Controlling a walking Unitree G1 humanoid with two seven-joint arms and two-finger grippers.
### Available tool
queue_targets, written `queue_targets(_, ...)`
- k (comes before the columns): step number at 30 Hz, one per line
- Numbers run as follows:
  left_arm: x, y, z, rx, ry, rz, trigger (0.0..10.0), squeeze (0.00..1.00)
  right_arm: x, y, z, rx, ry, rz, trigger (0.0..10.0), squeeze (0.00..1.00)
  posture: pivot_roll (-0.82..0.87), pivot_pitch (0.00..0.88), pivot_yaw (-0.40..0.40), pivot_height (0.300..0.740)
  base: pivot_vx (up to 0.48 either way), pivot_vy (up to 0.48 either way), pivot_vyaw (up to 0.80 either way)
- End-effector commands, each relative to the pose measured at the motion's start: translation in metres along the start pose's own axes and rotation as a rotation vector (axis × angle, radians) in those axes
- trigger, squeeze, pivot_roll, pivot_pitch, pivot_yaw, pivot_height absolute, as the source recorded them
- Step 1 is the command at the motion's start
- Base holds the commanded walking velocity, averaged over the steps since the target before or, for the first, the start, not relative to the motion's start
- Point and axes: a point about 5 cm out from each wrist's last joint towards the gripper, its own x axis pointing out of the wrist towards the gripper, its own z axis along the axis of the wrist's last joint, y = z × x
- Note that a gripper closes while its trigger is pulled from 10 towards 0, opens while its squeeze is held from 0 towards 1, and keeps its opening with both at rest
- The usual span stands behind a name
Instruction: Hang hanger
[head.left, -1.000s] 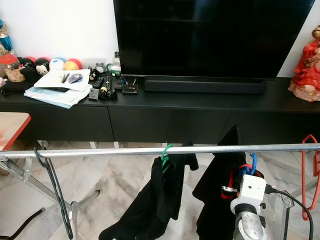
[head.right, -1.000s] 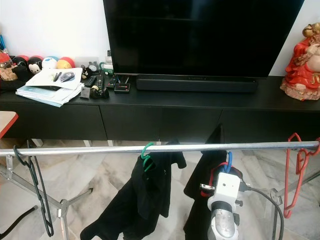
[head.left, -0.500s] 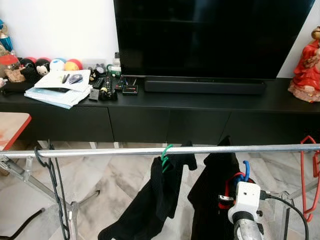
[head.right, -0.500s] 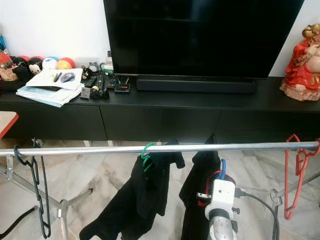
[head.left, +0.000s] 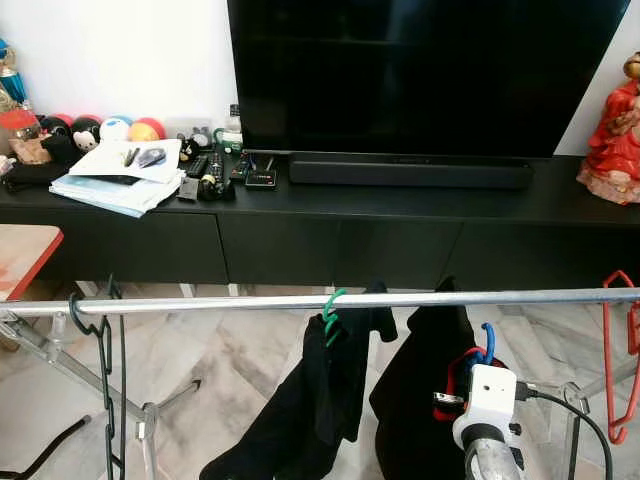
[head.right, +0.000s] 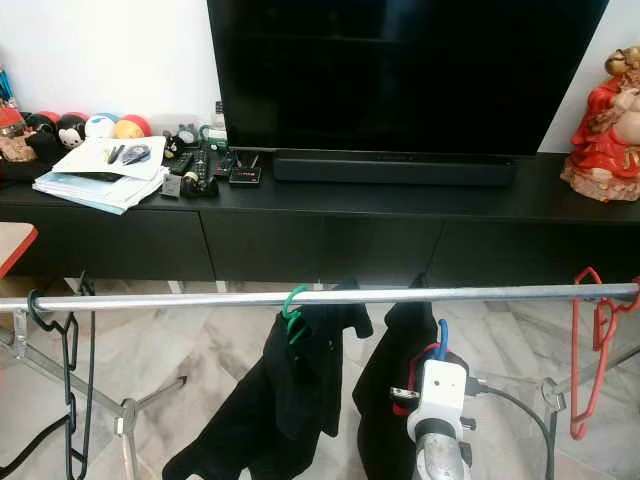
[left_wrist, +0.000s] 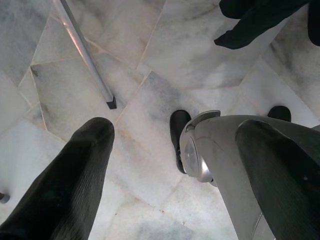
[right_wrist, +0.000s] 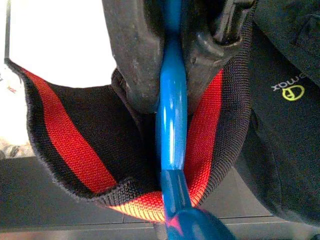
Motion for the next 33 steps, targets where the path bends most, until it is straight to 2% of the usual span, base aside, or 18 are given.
queue_targets(1,0.0,-0.003,-0.004,0.017,0.03,-0.011,10.0,0.0,0.001,0.0,0.009,0.015,-0.033,-0.008,10.0,0.0,0.12,0.047,-0.006,0.74,0.0,0.0,0.0)
queue_targets(7,0.002,-0.005,0.0,0.023,0.027,-0.017,10.0,0.0,0.001,0.002,0.007,0.027,-0.027,-0.011,10.0,0.0,0.12,0.048,-0.004,0.74,0.0,0.0,0.0)
queue_targets(11,-0.001,0.005,-0.003,0.021,0.033,-0.009,10.0,0.0,0.001,0.001,0.008,0.03,-0.028,-0.014,10.0,0.0,0.11,0.048,-0.004,0.74,0.0,0.0,0.0)
queue_targets(20,-0.001,0.006,-0.002,0.016,0.031,-0.01,10.0,0.0,0.002,0.002,0.009,0.031,-0.031,-0.01,10.0,0.0,0.12,0.046,-0.007,0.74,0.0,0.0,0.0)
queue_targets(33,-0.002,0.006,-0.005,0.008,0.031,-0.011,10.0,0.0,0.004,0.004,0.009,0.023,-0.025,-0.006,10.0,0.0,0.11,0.047,-0.009,0.74,-0.246,0.0,0.0)
